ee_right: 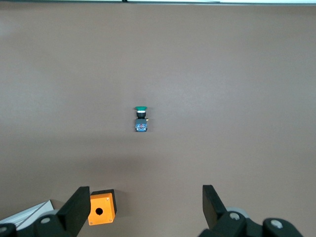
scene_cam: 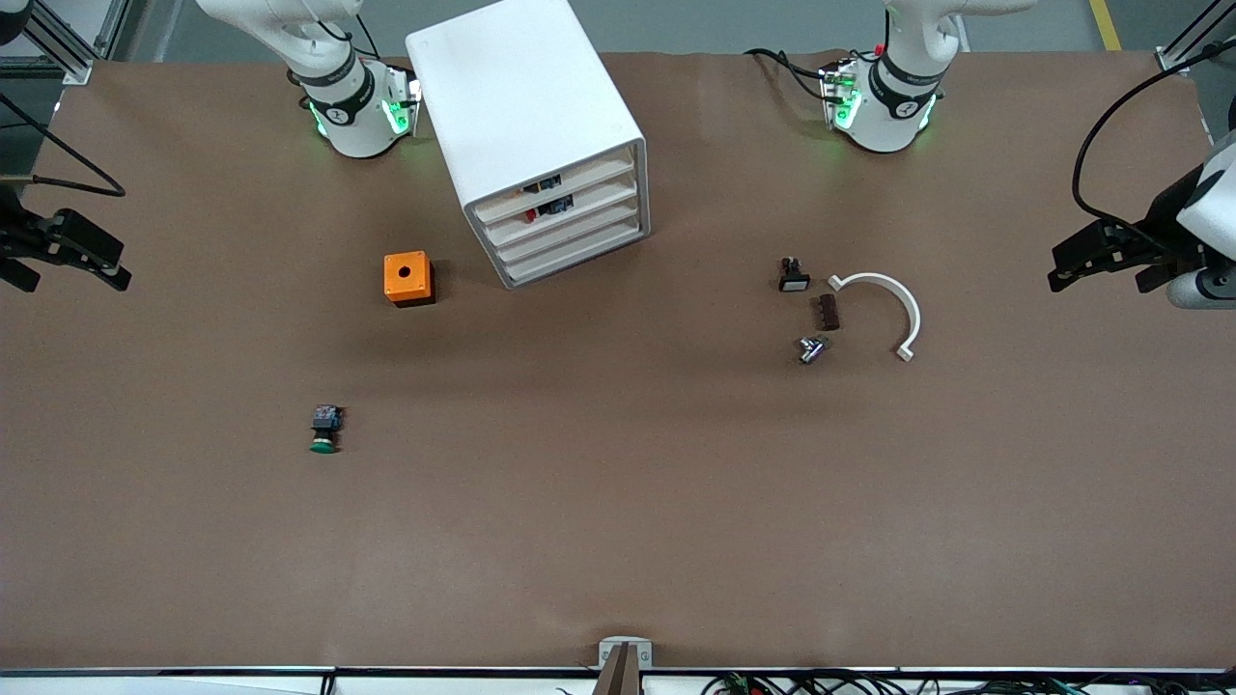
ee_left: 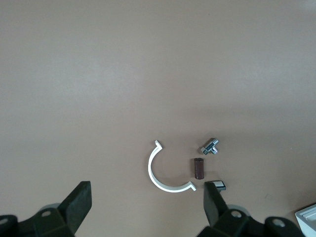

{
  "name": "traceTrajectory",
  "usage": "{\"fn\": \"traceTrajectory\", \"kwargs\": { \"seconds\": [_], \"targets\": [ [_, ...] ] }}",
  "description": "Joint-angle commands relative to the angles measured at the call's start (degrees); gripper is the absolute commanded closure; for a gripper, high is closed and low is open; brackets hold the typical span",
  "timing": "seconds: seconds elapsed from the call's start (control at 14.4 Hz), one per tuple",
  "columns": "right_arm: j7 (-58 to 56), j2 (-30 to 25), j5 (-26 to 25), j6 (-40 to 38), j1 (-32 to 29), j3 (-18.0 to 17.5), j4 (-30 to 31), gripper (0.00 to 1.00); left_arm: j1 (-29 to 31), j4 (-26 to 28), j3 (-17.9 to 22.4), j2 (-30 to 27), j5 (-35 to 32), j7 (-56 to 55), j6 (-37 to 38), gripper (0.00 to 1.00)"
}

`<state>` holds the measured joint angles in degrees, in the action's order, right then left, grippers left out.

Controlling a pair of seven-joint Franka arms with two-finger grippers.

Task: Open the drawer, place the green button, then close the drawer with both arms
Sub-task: 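Move both grippers out from the rest pose toward the table, then grasp the green button with the right gripper while the left gripper reaches the cabinet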

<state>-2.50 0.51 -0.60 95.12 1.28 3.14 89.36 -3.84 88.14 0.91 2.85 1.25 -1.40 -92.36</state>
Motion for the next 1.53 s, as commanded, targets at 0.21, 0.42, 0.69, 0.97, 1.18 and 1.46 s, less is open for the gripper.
{"fn": "traceTrajectory", "kwargs": {
  "seconds": [0.21, 0.42, 0.69, 0.97, 1.18, 1.46],
  "targets": [
    [0.75, 5.20, 0.69, 9.71, 0.91, -0.07, 5.36, 0.00, -0.38, -0.69, -0.30, 4.88, 2.08, -1.23, 0.43, 0.00],
    [0.66, 6.25, 0.69, 16.92, 1.44, -0.07, 11.87, 0.00, -1.60, -0.51, -1.52, 8.91, 3.05, -5.62, 0.43, 0.00],
    [0.74, 11.51, 0.69, 23.61, 2.23, -0.07, 15.84, 0.00, -6.08, -0.51, -1.70, 15.06, 9.55, -11.95, 0.34, 0.00],
    [0.75, 18.54, 0.87, 26.61, 2.41, -0.16, 16.10, 0.00, -12.58, -0.77, -1.70, 19.99, 10.53, -23.62, -1.94, 0.00],
    [0.75, 23.38, 4.54, 31.59, 2.32, -0.16, 17.85, 0.00, -16.54, -0.95, -1.70, 23.50, 12.80, -34.07, -1.60, 0.00],
    [0.75, 29.09, 6.58, 41.45, 2.50, -0.16, 20.32, 0.00, -18.31, -4.81, -1.79, 28.86, 22.63, -47.53, 1.12, 0.00]
  ]
}}
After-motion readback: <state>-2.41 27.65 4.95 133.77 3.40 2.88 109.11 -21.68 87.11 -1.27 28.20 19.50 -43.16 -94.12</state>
